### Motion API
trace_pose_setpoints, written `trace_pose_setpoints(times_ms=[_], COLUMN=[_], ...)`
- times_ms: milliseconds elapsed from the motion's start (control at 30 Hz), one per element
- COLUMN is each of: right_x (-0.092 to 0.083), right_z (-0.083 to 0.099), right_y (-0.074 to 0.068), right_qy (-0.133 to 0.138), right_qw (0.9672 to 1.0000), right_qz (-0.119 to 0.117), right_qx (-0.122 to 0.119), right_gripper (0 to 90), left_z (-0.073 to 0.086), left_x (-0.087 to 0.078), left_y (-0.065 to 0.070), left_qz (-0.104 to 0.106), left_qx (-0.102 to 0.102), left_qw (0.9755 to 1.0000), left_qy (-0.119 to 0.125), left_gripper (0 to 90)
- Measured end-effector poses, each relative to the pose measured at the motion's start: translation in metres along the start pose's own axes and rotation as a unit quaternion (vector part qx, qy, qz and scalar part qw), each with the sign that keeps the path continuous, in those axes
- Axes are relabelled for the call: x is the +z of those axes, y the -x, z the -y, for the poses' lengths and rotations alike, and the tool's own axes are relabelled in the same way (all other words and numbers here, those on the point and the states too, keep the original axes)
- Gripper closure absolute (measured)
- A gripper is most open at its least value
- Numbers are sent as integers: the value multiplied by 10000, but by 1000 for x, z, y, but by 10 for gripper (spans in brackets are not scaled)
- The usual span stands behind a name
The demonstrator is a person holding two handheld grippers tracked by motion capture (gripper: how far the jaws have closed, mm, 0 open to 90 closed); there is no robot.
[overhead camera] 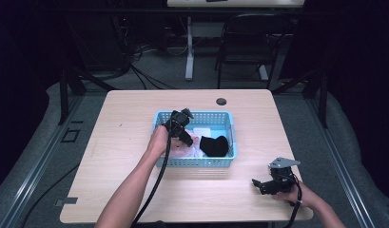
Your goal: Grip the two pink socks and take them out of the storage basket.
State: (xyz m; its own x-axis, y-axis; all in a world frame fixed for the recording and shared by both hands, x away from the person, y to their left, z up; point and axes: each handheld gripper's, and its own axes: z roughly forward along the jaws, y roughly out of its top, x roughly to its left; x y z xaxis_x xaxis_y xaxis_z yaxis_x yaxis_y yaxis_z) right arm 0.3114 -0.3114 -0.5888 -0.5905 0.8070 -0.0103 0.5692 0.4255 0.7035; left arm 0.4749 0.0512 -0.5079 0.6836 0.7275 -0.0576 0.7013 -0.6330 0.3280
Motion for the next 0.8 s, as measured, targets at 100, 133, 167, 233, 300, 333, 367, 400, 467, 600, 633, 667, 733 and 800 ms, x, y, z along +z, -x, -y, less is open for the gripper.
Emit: trace_pose_setpoints(times_ms=[100,133,167,233,300,333,367,400,467,600,633,667,733,800], right_x=[0,0,0,0,0,0,0,0,0,0,0,0,0,0], right_z=[0,0,0,0,0,0,0,0,0,0,0,0,0,0], right_y=[0,0,0,0,0,0,0,0,0,0,0,0,0,0], right_qy=[-1,0,-1,8,7,7,2,2,1,8,8,10,0,8], right_qw=[10000,10000,10000,10000,10000,10000,10000,10000,10000,10000,10000,10000,10000,10000], right_qz=[-1,1,0,5,7,7,4,4,3,5,4,5,4,7], right_qx=[1,1,0,6,5,5,-3,-1,-2,5,5,5,-2,4], right_gripper=[0,0,0,0,0,0,0,0,0,0,0,0,0,0], left_z=[0,1,1,1,2,3,3,4,5,7,7,8,9,10], left_x=[1,1,1,1,0,0,-1,-2,-5,-13,-16,-18,-24,-31], left_y=[0,-1,-2,-4,-6,-7,-9,-9,-10,-11,-11,-11,-11,-11], left_qz=[-104,-102,-124,-156,-174,-172,-185,-180,-181,-252,-254,-270,-287,-273], left_qx=[-11,-27,-31,-75,-132,-150,-182,-182,-187,-163,-185,-157,-147,-150], left_qw=[9999,9999,9999,9998,9998,9997,9996,9996,9995,9991,9988,9988,9985,9981], left_qy=[-26,-34,-44,-37,23,42,107,106,173,315,364,375,442,523], left_gripper=[466,514,556,622,686,723,761,797,820,825,825,824,823,823])
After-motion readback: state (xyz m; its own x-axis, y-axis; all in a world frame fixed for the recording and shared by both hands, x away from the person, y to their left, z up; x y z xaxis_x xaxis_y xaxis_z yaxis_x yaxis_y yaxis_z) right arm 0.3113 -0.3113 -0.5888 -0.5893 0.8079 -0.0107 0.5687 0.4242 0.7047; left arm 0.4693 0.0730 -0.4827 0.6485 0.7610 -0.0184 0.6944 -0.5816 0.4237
